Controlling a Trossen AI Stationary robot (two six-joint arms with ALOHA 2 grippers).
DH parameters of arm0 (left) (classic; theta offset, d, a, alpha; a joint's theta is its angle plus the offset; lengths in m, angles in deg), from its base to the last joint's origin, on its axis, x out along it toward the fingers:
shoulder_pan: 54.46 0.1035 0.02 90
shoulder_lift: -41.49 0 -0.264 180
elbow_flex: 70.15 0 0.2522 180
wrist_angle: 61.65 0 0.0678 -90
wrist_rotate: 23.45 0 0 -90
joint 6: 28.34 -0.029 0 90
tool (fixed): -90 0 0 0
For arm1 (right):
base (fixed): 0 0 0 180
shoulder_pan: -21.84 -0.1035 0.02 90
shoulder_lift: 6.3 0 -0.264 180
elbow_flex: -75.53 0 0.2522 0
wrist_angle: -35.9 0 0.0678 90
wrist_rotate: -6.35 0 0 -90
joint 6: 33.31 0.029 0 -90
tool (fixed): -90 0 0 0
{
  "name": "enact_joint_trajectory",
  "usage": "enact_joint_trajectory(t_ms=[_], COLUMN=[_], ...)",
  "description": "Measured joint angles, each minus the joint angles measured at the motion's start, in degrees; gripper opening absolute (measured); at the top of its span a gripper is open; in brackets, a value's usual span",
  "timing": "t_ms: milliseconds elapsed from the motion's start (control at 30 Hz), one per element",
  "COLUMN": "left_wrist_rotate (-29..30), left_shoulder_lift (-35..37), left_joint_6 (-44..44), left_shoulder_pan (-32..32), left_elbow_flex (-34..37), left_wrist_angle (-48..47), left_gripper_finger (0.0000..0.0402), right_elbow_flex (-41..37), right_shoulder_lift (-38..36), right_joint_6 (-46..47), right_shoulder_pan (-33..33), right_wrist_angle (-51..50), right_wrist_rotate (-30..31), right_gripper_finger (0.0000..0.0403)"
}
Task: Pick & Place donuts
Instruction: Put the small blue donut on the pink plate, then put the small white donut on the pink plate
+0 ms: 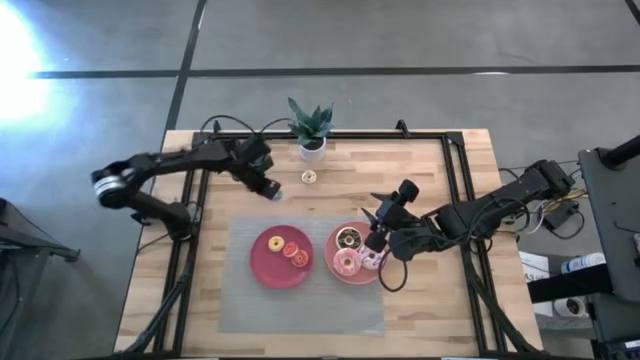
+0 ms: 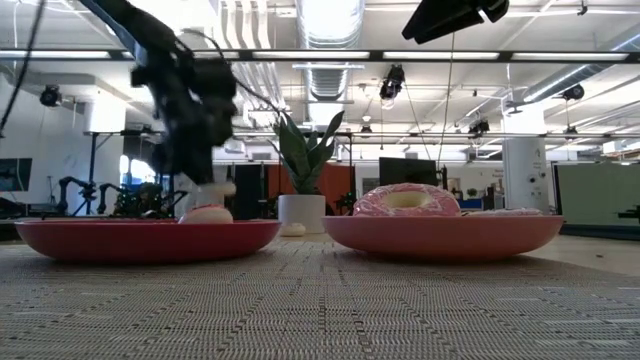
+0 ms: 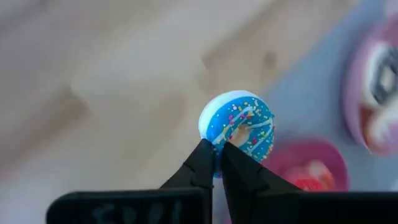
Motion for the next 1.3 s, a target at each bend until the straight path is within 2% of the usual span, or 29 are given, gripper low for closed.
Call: enact_joint_trajectory(t_ms=[100,200,300,400,500,567,667,867,1100,1233,1300], left_wrist_rotate=[-0.01,1.01,4.59,9.37,14.13,17.06,18.23,18.23,17.46,17.67,20.48], left_shoulder_lift=[6.41,11.12,13.01,12.57,11.15,10.03,9.04,8.31,8.54,10.67,12.13], left_joint_6=[3.53,10.93,21.59,31.85,40.57,43.77,45.67,45.75,45.92,44.59,42.42], left_shoulder_pan=[-6.18,-16.44,-28.61,-39.40,-45.25,-47.10,-47.97,-47.95,-47.95,-48.10,-48.28], left_elbow_flex=[0.51,3.18,6.68,10.56,13.17,14.25,14.62,13.62,13.66,11.16,8.85], left_wrist_angle=[-6.59,-8.40,-5.14,2.12,6.78,6.49,7.07,10.30,5.96,4.60,4.55], left_gripper_finger=[0.0000,0.0000,0.0000,0.0000,0.0000,0.0000,0.0001,0.0040,0.0108,0.0122,0.0123], right_elbow_flex=[0.00,0.00,0.00,0.00,0.00,0.00,0.00,-0.02,1.08,2.21,2.97], right_shoulder_lift=[0.00,0.00,0.00,0.00,0.00,0.00,0.55,1.81,3.92,5.09,6.30], right_joint_6=[-0.01,-0.04,-0.07,-0.06,-0.09,-0.09,-0.09,0.14,0.96,0.96,4.55], right_shoulder_pan=[0.00,0.00,0.01,0.24,1.03,2.72,5.61,8.93,11.82,13.66,16.78], right_wrist_angle=[-0.13,-0.30,-0.45,-0.49,-0.43,-0.13,1.73,5.53,7.47,8.51,8.18], right_wrist_rotate=[0.00,0.00,0.02,0.02,-1.16,-6.76,-15.07,-16.84,-22.10,-22.41,-25.88], right_gripper_finger=[0.0201,0.0201,0.0201,0.0201,0.0201,0.0201,0.0201,0.0201,0.0201,0.0201,0.0201])
